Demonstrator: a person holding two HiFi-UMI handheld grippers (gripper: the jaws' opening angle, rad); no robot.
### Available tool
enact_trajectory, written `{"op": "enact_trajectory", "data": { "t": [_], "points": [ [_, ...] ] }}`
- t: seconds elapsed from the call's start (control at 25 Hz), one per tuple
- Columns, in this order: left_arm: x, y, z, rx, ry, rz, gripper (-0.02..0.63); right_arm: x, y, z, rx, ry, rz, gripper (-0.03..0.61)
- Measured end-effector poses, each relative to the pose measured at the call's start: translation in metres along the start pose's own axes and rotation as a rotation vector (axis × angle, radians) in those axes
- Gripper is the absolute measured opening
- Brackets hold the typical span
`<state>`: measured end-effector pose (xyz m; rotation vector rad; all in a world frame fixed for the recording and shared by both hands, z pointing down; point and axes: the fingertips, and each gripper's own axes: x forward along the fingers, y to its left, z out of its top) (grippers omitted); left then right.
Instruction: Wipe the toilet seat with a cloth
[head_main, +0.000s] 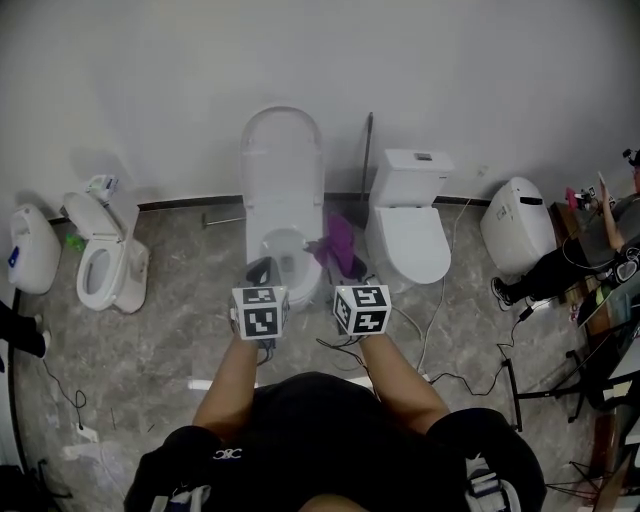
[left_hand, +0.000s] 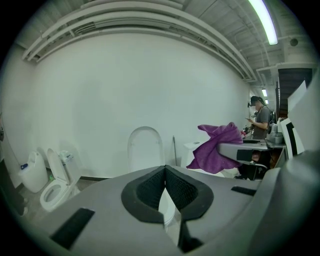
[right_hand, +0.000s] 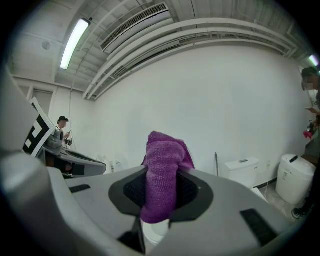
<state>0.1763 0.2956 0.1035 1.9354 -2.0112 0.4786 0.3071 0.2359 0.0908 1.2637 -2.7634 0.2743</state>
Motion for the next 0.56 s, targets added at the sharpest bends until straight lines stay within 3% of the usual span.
{"op": "enact_trajectory", "data": {
  "t": [0.56],
  "points": [
    [0.006, -0.001, 0.004, 0.016, 0.012, 0.002, 0.006, 0.008, -0.005, 0.0, 0.001, 0.004, 0.023, 0.092]
  ]
}}
